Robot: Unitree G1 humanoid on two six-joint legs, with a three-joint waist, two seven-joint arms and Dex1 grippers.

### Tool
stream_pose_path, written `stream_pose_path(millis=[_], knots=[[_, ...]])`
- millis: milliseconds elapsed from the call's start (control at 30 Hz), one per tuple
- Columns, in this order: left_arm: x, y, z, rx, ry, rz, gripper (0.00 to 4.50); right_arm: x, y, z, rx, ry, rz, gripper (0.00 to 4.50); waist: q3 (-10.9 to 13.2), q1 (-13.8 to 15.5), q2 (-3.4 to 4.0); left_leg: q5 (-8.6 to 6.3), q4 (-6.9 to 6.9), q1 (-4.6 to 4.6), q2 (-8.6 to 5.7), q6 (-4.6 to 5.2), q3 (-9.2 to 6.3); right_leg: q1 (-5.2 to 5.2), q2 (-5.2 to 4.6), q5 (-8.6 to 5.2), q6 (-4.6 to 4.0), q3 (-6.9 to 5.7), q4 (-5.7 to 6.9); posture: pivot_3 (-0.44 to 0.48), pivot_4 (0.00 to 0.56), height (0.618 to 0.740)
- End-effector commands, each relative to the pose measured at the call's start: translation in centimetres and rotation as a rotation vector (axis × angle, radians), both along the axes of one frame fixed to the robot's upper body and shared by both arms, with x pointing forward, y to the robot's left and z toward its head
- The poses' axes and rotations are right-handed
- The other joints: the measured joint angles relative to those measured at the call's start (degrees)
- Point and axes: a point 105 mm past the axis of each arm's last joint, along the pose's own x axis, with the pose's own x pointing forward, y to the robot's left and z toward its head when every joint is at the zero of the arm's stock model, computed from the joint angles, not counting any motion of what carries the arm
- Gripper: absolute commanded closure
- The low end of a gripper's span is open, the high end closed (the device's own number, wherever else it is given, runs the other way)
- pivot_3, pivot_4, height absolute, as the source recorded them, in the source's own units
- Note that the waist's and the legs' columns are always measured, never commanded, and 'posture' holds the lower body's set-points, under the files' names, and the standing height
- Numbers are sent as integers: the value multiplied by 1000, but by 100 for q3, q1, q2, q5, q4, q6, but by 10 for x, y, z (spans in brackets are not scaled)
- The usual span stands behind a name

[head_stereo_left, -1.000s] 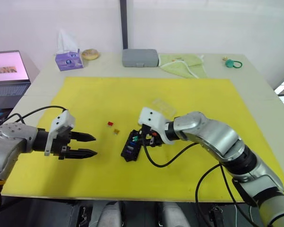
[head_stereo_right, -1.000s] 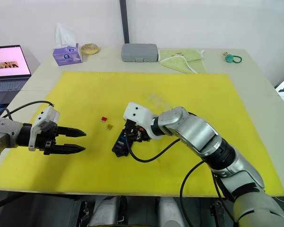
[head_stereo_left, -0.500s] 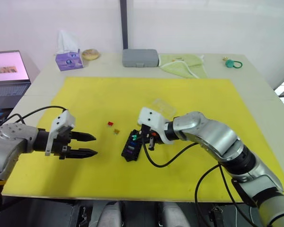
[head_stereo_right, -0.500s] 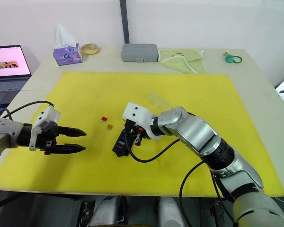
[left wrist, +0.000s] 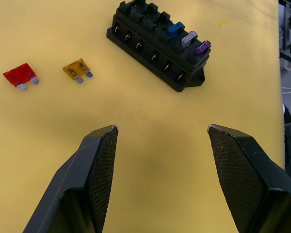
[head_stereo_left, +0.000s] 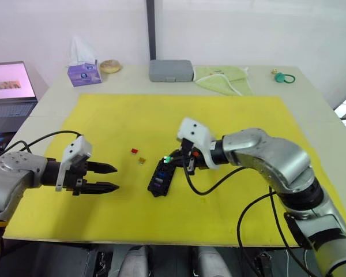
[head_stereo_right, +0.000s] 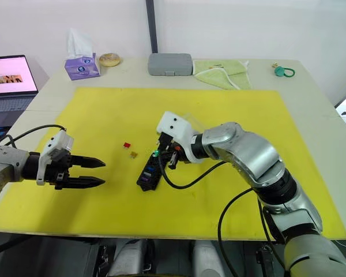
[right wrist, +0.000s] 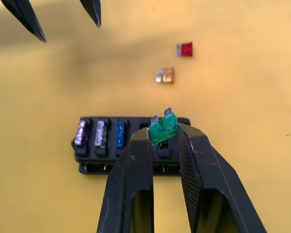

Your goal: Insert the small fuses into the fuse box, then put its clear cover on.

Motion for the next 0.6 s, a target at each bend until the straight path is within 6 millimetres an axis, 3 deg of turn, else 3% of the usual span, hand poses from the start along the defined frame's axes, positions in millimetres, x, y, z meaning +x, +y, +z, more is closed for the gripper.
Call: stream_pose_path(millis=[33,100,200,367,467,600], knots=[[-1,-1,6,6,-27,-27,1381,-16,-25,3,-38,-18,59,4264,0,45,-1,0,0,-1,-3,0,0,4,-2,0,0,-3,-4,0,150,737],[-1,-2,6,8,-24,-40,1381,-32,-45,-11,-112,-32,158,4264,-1,53,-2,0,0,-4,-7,0,2,12,-6,-1,1,-7,-14,0,150,737],[1,-4,7,6,-24,-55,1381,-43,-57,-29,-187,-37,257,4264,-1,2,-2,-1,0,-2,-8,1,4,16,-3,-1,2,-6,-22,0,150,737],[4,-8,6,6,-24,-69,1381,-25,-64,-54,-265,-72,260,4264,-1,-155,-2,0,0,32,1,1,4,20,16,-2,0,13,8,0,150,737],[1,-8,6,8,-17,-73,1381,-17,-66,-58,-274,-97,246,4264,-1,-154,-2,0,0,31,3,1,4,19,18,-2,0,17,8,0,150,737],[0,-6,6,11,-12,-71,1381,-14,-72,-58,-269,-112,211,2386,-1,-121,-2,0,0,29,3,1,2,18,14,-2,1,17,6,0,150,737]])
